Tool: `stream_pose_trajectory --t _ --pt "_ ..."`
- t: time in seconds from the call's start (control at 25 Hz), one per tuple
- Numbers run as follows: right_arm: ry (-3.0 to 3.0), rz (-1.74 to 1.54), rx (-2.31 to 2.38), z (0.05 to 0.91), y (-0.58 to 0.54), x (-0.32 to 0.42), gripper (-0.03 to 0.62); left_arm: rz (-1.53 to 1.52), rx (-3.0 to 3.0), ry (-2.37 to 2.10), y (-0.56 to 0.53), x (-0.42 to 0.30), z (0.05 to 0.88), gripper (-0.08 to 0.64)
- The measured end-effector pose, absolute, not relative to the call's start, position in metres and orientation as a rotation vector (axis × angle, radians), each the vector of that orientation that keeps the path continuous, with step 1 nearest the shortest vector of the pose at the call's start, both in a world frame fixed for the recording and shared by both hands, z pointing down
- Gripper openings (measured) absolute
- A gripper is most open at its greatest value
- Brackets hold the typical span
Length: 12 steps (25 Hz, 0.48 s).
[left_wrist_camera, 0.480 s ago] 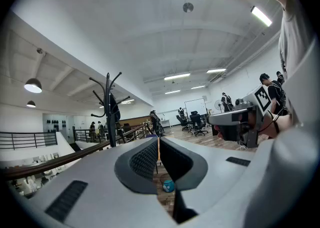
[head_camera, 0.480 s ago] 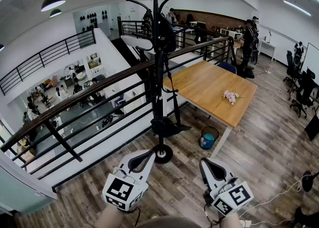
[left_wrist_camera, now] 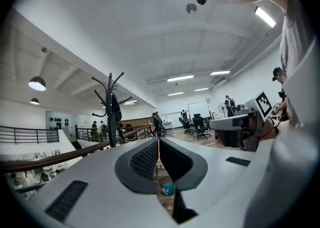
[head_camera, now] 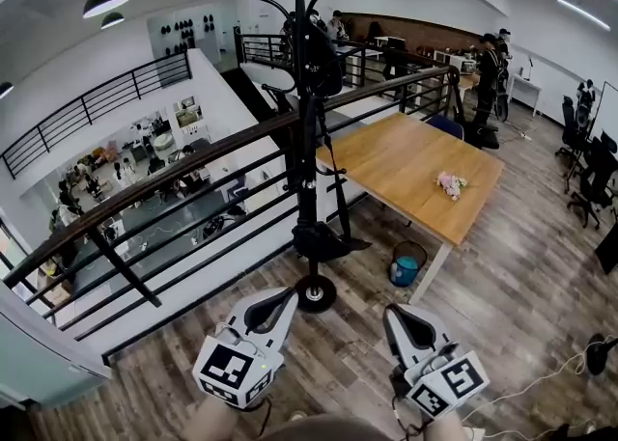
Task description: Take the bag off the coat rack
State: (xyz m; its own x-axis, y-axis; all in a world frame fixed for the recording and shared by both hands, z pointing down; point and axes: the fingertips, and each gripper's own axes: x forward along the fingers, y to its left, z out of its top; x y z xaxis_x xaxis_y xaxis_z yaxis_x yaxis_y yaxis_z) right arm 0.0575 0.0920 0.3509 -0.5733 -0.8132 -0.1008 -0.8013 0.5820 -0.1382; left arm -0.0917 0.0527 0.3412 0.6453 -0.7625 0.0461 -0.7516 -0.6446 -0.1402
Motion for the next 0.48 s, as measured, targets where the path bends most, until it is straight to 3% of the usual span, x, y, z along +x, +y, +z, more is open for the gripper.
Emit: stream_pose_trajectory --t 0.2,0.28,0.32,0.48 --pt "2.650 -0.090 -1.213 0.342 0.104 0.059 0.043 -0.059 -2.710 1.421 0.049 -0.094 0.340 0.045" --pt "2.647 -0.089 -1.214 0.342 0.106 0.064 0.160 -0.076 -2.718 1.415 0.050 -0.088 0.344 0.178" --pt "2.647 -0.090 -1.222 0.343 0.106 0.067 0.187 -0.075 -2.721 1.417 0.052 -0.086 0.346 0.204" --pt "2.650 -0.102 -1.239 0.349 0.111 0.082 0.196 -0.038 -2.705 1.466 0.060 -0.082 0.348 0.204"
